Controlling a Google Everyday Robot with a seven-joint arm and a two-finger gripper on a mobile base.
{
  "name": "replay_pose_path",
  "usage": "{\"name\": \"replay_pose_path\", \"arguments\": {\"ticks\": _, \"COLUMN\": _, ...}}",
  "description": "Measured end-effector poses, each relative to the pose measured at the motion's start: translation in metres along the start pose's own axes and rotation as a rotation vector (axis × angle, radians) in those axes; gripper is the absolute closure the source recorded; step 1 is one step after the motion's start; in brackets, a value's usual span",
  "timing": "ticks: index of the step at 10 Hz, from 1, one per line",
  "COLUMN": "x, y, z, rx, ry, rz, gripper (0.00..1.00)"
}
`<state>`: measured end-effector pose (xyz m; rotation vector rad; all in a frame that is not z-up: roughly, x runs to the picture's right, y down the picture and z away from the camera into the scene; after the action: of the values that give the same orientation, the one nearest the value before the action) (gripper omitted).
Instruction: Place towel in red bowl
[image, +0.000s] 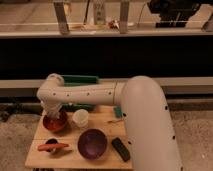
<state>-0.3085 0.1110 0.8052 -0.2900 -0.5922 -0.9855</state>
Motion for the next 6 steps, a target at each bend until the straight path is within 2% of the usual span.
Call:
{"name": "replay_pose_path", "arguments": {"ticks": 1, "x": -0.0006, "y": -0.0004, "z": -0.0001, "rx": -0.003, "ry": -0.001, "rz": -0.003, "gripper": 0.91}}
{"name": "replay_pose_path", "arguments": {"ticks": 6, "x": 0.0000, "y": 0.0031, "z": -0.0051, "rx": -0.007, "ry": 0.011, "rz": 0.012, "gripper": 0.39}}
